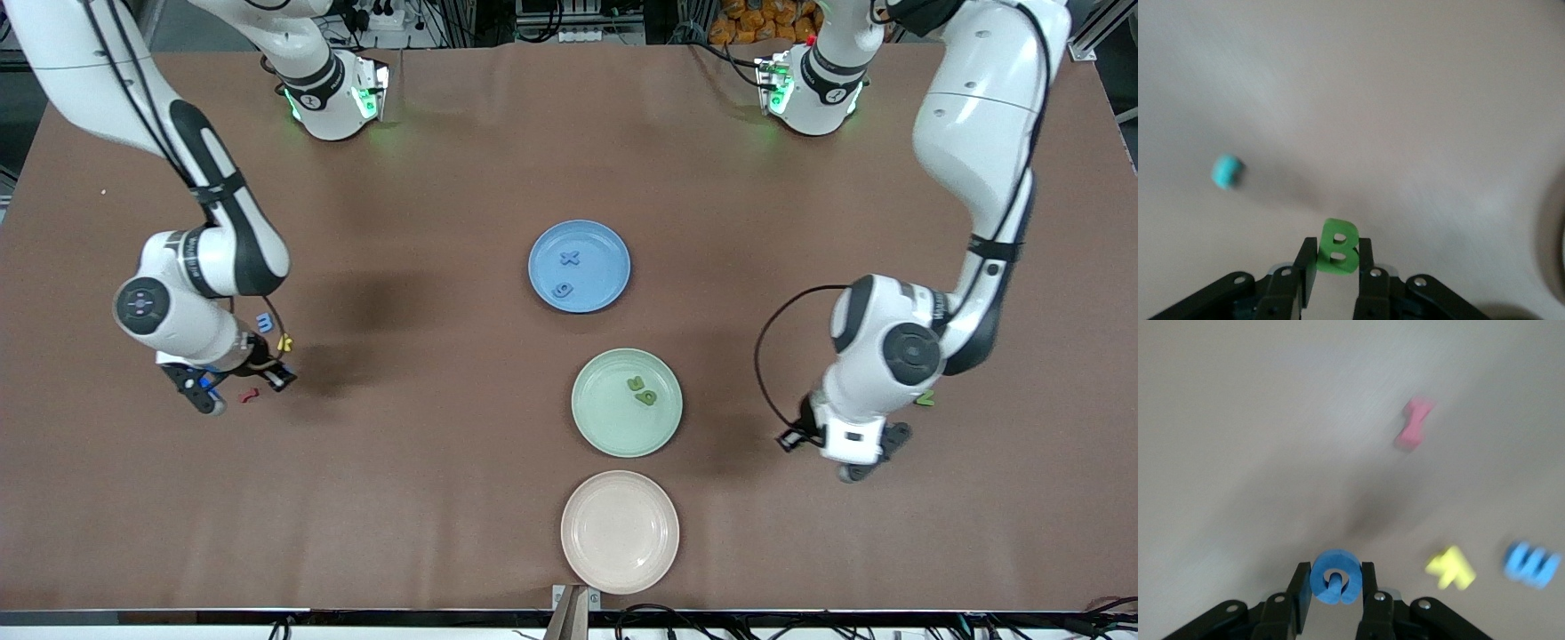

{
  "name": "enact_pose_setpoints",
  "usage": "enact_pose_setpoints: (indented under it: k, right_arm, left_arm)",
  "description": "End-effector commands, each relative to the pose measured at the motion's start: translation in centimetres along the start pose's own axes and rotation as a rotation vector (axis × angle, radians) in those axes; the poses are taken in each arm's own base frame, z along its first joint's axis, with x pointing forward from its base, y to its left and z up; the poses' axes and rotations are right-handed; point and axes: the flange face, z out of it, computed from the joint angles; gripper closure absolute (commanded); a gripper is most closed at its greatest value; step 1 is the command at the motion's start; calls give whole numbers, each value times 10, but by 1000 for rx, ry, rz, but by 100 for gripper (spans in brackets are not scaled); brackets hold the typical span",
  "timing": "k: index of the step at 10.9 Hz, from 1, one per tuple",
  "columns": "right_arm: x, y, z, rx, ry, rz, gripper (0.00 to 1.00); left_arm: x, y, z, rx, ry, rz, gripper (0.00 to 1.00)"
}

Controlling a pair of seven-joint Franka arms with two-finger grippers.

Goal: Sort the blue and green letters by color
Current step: 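Release the G on the blue plate while the left releases B on green plate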

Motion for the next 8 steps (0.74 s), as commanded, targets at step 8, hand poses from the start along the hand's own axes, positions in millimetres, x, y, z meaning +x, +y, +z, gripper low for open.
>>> enact_pose_setpoints:
  k: [8]
  right_arm:
    - [-325, -188, -46, 85, -76, 273, 100]
  left_arm:
    - [-194, 129, -8, -84, -21, -116, 100]
